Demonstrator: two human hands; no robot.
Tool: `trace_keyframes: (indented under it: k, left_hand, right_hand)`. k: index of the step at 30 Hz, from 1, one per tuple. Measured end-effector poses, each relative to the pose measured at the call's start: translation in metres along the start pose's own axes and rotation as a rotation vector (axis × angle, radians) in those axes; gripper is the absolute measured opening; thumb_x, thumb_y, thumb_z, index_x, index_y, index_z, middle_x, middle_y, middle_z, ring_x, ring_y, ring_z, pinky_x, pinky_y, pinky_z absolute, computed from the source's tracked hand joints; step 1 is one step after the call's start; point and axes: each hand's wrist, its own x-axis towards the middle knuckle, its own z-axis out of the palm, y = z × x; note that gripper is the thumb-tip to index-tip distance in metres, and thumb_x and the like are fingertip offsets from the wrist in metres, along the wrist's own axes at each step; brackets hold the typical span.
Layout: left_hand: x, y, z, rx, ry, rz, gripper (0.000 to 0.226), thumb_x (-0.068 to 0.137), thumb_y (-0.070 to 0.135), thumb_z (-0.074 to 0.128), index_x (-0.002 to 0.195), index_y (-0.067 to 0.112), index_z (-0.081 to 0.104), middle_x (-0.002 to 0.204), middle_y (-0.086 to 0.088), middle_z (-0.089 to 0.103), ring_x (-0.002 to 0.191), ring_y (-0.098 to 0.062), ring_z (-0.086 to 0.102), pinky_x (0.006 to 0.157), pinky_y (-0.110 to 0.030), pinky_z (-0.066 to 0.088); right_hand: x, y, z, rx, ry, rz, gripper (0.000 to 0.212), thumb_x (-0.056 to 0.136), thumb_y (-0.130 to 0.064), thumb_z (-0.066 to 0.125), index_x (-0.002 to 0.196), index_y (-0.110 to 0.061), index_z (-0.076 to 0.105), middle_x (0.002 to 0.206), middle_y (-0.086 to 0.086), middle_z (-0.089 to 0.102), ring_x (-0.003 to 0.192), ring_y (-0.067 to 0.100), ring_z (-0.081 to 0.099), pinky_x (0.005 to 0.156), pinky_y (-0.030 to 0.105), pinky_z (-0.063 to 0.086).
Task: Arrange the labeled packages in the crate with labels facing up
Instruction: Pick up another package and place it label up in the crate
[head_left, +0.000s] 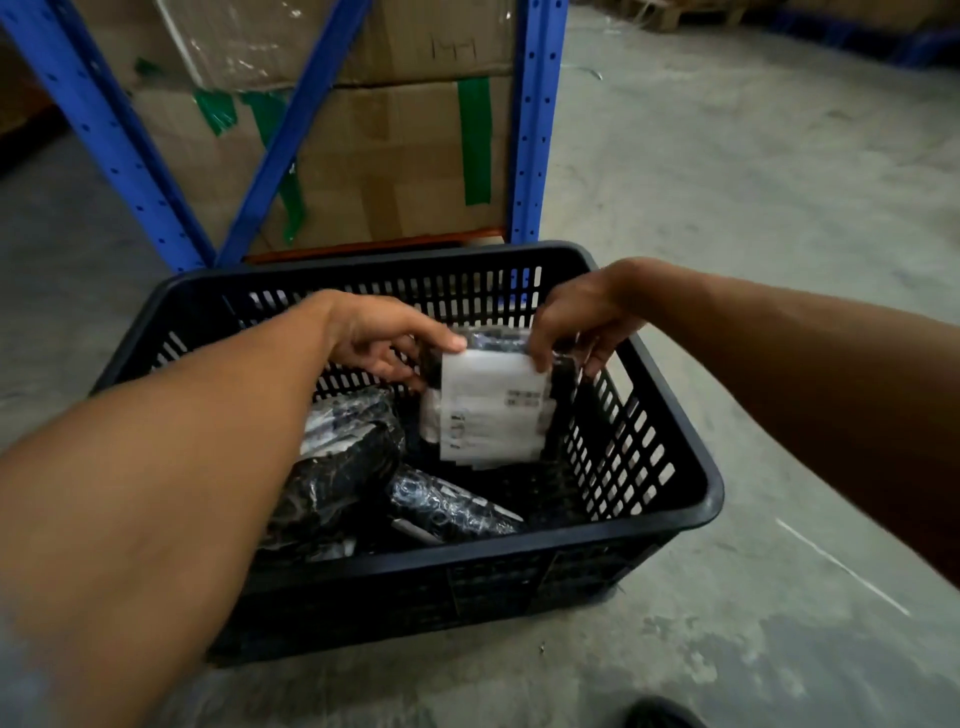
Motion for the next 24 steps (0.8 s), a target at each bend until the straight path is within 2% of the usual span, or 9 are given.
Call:
trace_keyframes:
  k: [3, 5, 8, 9, 11, 14, 17, 21, 24]
  left_hand:
    - [-0.011, -0.006, -0.030, -0.201, 0.287, 0.100, 0.072, 0.035, 0.059, 0.088, 0.093, 0.020, 0.071, 0.083, -0.002, 0.067, 0.066, -0.013, 0.056, 0.053, -0.023, 0.038]
    - [-0.017, -0.010, -0.035, -0.313, 0.412, 0.145, 0.060, 0.043, 0.070, 0.078, 0.081, 0.025, 0.069, 0.076, 0.001, 0.063, 0.057, -0.012, 0.049, 0.056, -0.027, 0.037]
    - [-0.013, -0.013, -0.033, -0.467, 0.441, 0.248, 0.057, 0.065, 0.076, 0.061, 0.084, 0.024, 0.076, 0.100, -0.004, 0.076, 0.083, -0.024, 0.070, 0.084, -0.035, 0.053]
    - [-0.012, -0.014, -0.031, -0.531, 0.412, 0.257, 0.058, 0.073, 0.073, 0.057, 0.082, 0.020, 0.079, 0.098, -0.009, 0.078, 0.086, -0.028, 0.073, 0.083, -0.040, 0.057]
    - [-0.011, -0.017, -0.032, -0.592, 0.310, 0.233, 0.051, 0.084, 0.059, 0.057, 0.086, 0.013, 0.080, 0.092, -0.014, 0.078, 0.082, -0.030, 0.075, 0.067, -0.039, 0.062]
    - [-0.011, -0.024, -0.030, -0.563, 0.217, 0.151, 0.041, 0.086, 0.025, 0.069, 0.117, -0.001, 0.067, 0.105, -0.018, 0.075, 0.093, -0.030, 0.073, 0.074, -0.040, 0.061]
    - [-0.005, -0.025, -0.028, -0.546, 0.276, 0.132, 0.037, 0.085, 0.017, 0.071, 0.115, -0.005, 0.066, 0.102, -0.019, 0.076, 0.090, -0.030, 0.074, 0.075, -0.043, 0.060]
    - [0.009, -0.028, -0.025, -0.545, 0.338, 0.113, 0.029, 0.087, 0.022, 0.069, 0.106, 0.000, 0.068, 0.087, -0.012, 0.079, 0.080, -0.027, 0.076, 0.073, -0.045, 0.061]
    - [0.019, -0.027, -0.017, -0.473, 0.360, 0.084, 0.033, 0.089, 0.028, 0.066, 0.111, 0.003, 0.066, 0.101, -0.012, 0.077, 0.089, -0.026, 0.074, 0.088, -0.047, 0.057]
  right_hand:
    - [-0.005, -0.012, -0.010, 0.231, 0.207, -0.162, 0.060, 0.064, -0.047, 0.077, 0.114, -0.017, 0.065, 0.106, 0.004, 0.067, 0.093, 0.021, 0.062, 0.078, 0.038, 0.055]
    - [0.004, -0.019, -0.006, 0.457, 0.313, -0.235, 0.059, 0.069, -0.056, 0.073, 0.112, -0.017, 0.065, 0.108, 0.006, 0.070, 0.097, 0.027, 0.067, 0.084, 0.045, 0.055]
    - [0.023, -0.039, 0.010, 0.712, 0.362, -0.291, 0.044, 0.083, -0.055, 0.061, 0.094, -0.013, 0.067, 0.086, 0.008, 0.070, 0.065, 0.021, 0.072, 0.059, 0.034, 0.059]
    - [0.029, -0.045, 0.016, 0.751, 0.372, -0.297, 0.046, 0.087, -0.055, 0.056, 0.096, -0.011, 0.067, 0.087, 0.009, 0.071, 0.064, 0.021, 0.071, 0.057, 0.034, 0.060]
    - [0.041, -0.054, 0.022, 0.729, 0.442, -0.281, 0.061, 0.090, -0.058, 0.047, 0.114, -0.005, 0.064, 0.108, 0.013, 0.069, 0.089, 0.029, 0.069, 0.079, 0.044, 0.059]
    - [0.050, -0.055, 0.027, 0.664, 0.566, -0.212, 0.076, 0.091, -0.064, 0.039, 0.132, -0.001, 0.052, 0.131, 0.016, 0.057, 0.104, 0.029, 0.057, 0.091, 0.042, 0.048]
    - [0.053, -0.047, 0.033, 0.764, 0.455, -0.177, 0.080, 0.084, -0.064, 0.053, 0.135, -0.002, 0.051, 0.132, 0.013, 0.059, 0.113, 0.033, 0.060, 0.097, 0.049, 0.049]
    - [0.057, -0.034, 0.044, 0.780, 0.363, -0.162, 0.062, 0.072, -0.036, 0.083, 0.115, 0.001, 0.060, 0.102, 0.011, 0.073, 0.084, 0.025, 0.072, 0.060, 0.033, 0.060]
    - [0.062, -0.026, 0.049, 0.768, 0.390, -0.131, 0.045, 0.080, -0.035, 0.076, 0.107, -0.001, 0.061, 0.098, 0.013, 0.071, 0.080, 0.027, 0.071, 0.057, 0.035, 0.059]
